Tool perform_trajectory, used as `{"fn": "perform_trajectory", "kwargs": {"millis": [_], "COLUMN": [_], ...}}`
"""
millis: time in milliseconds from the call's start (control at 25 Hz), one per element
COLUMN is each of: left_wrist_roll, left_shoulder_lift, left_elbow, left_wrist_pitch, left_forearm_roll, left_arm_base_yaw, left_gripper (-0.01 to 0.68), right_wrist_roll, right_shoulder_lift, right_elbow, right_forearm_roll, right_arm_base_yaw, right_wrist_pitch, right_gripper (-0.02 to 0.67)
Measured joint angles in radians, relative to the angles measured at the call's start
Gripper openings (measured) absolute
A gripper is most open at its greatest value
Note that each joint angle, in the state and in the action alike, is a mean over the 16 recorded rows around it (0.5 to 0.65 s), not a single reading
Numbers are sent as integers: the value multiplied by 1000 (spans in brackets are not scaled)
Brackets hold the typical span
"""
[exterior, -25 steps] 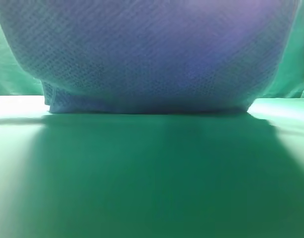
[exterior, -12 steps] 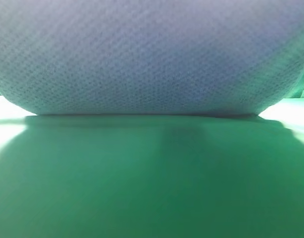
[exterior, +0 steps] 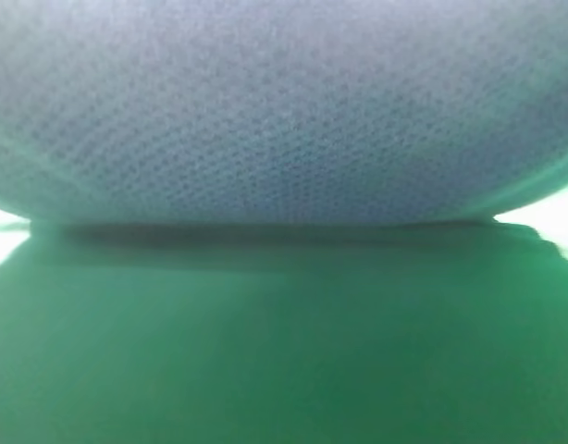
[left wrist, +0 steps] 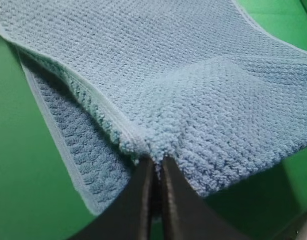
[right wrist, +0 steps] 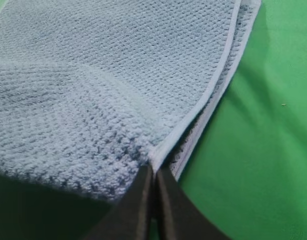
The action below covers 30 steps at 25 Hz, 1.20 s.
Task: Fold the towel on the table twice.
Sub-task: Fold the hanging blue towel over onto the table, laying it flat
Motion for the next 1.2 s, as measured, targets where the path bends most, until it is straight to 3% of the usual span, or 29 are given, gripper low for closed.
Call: {"fn": "perform_trajectory", "kwargs": {"millis": [320, 640, 920, 1200], "left_wrist_roll": [16, 170, 339, 409], "left_shoulder_lift": [74, 233, 414, 612], "left_elbow": [32, 5, -108, -269], "left_wrist_pitch": [-105, -222, -284, -309], "left_forearm_roll": [-55, -247, -409, -459], "left_arm_base_yaw": [0, 0, 0, 0], "left_gripper": [0, 0, 0, 0], "right_wrist_roll": [-3, -22, -45, -72], "right_shoulder_lift": [106, 281, 431, 596], "right_elbow": [13, -47, -134, -229], "right_forearm_roll": [13, 25, 29, 30], "right_arm_base_yaw": [0, 0, 0, 0], "right_wrist_pitch": [-118, -252, -352, -448], "right_gripper": [0, 0, 0, 0]}}
